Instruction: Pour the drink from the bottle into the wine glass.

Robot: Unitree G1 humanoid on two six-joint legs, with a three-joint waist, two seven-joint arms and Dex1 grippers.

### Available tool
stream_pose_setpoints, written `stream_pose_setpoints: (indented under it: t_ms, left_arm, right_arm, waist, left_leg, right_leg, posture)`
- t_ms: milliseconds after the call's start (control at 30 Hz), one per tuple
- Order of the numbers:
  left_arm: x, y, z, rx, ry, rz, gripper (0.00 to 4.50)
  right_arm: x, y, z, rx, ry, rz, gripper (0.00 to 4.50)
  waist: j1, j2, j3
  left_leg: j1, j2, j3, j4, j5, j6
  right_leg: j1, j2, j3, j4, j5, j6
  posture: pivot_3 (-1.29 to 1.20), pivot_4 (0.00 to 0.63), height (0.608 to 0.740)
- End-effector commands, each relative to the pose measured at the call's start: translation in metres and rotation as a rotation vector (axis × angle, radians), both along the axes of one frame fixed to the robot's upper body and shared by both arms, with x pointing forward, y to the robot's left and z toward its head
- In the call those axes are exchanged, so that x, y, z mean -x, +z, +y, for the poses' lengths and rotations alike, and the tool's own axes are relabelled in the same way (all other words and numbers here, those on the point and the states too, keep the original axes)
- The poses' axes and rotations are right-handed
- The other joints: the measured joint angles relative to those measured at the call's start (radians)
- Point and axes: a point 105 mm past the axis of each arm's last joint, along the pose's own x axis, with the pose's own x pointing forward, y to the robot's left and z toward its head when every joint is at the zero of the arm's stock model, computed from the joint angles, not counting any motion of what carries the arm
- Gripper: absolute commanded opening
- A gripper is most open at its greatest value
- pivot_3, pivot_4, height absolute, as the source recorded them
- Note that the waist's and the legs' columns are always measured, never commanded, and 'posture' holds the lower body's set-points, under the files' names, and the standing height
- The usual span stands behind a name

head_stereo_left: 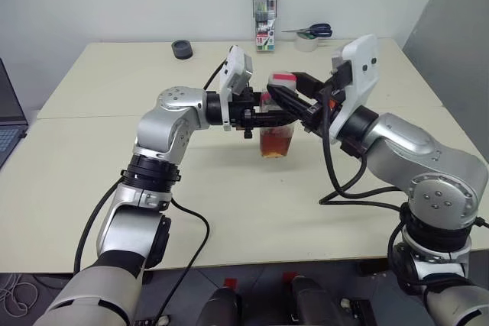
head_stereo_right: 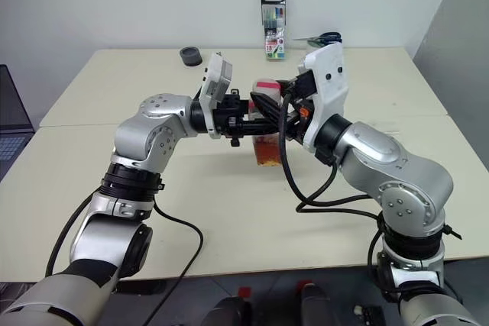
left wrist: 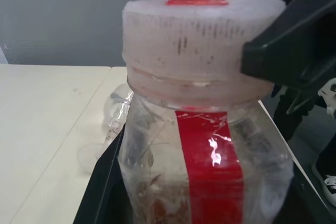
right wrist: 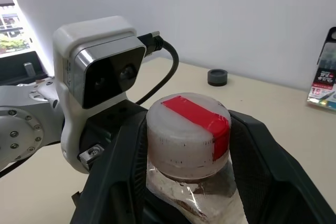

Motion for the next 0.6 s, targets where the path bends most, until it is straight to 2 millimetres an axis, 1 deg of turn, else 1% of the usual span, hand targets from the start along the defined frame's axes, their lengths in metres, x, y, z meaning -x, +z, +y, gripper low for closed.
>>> stream_pose_setpoints:
  t_ms: [33,133,200,267,400,500,567,600]
  left_arm:
    - [0.015,0.015,-0.006,0.012,-0.078,-0.076,1.77]
    - [0.018,0.019,-0.008,0.015,-0.095,-0.085,1.77]
    - [0.019,0.022,-0.01,0.021,-0.102,-0.083,1.77]
    - [0.022,0.025,-0.012,0.029,-0.115,-0.086,1.77]
    - [0.024,0.026,-0.012,0.028,-0.121,-0.092,1.77]
    - [0.023,0.024,-0.01,0.026,-0.111,-0.092,1.77]
    - [0.022,0.023,-0.009,0.028,-0.103,-0.093,1.77]
    - [0.022,0.023,-0.008,0.029,-0.098,-0.092,1.77]
  right_arm:
    - [0.008,0.021,-0.016,0.014,0.168,-0.073,1.85]
    - [0.004,0.021,-0.025,0.107,0.299,-0.064,1.85]
    - [0.0,0.021,-0.027,0.136,0.334,-0.07,1.85]
    - [-0.003,0.025,-0.023,0.135,0.363,-0.084,1.85]
    - [-0.001,0.033,-0.017,0.116,0.408,-0.09,1.85]
    - [-0.002,0.034,-0.025,0.103,0.367,-0.084,2.89]
    - [-0.001,0.034,-0.037,0.099,0.31,-0.081,3.55]
    - [0.0,0.035,-0.044,0.097,0.269,-0.084,3.96]
  waist:
    - [0.0,0.0,0.0]
    - [-0.001,0.0,0.0]
    - [-0.002,0.0,0.0]
    - [-0.007,0.0,0.0]
    - [-0.011,0.0,0.0]
    - [-0.004,0.0,0.0]
    - [0.001,0.0,0.0]
    - [0.003,0.0,0.0]
  left_leg:
    - [0.0,0.0,0.0,0.0,-0.001,0.001]
    - [0.0,0.0,0.001,0.0,-0.002,0.003]
    - [0.001,0.001,0.002,0.0,-0.002,0.004]
    - [0.002,0.002,0.003,0.0,-0.002,0.004]
    - [0.003,0.003,0.004,-0.001,-0.002,0.003]
    - [0.002,0.002,0.003,-0.001,0.0,0.001]
    - [0.001,0.002,0.003,0.0,0.0,0.0]
    - [0.001,0.002,0.003,0.0,0.0,0.0]
  right_leg:
    - [0.0,0.001,0.0,0.0,0.0,0.0]
    - [0.001,0.003,0.0,0.0,0.0,0.0]
    - [0.001,0.004,0.0,0.0,0.0,0.0]
    - [0.001,0.004,0.002,0.001,0.0,0.0]
    - [0.0,0.004,0.003,0.001,0.0,0.0]
    - [0.0,0.0,0.002,0.001,0.0,0.0]
    - [0.0,-0.001,0.002,0.0,0.0,0.0]
    - [0.0,-0.001,0.002,0.0,0.0,0.0]
  posture:
    - [0.0,0.15,0.74]
    - [0.0,0.15,0.74]
    - [0.0,0.15,0.74]
    - [0.0,0.15,0.74]
    - [0.0,0.15,0.74]
    - [0.0,0.15,0.74]
    - [0.0,0.15,0.74]
    - [0.0,0.15,0.74]
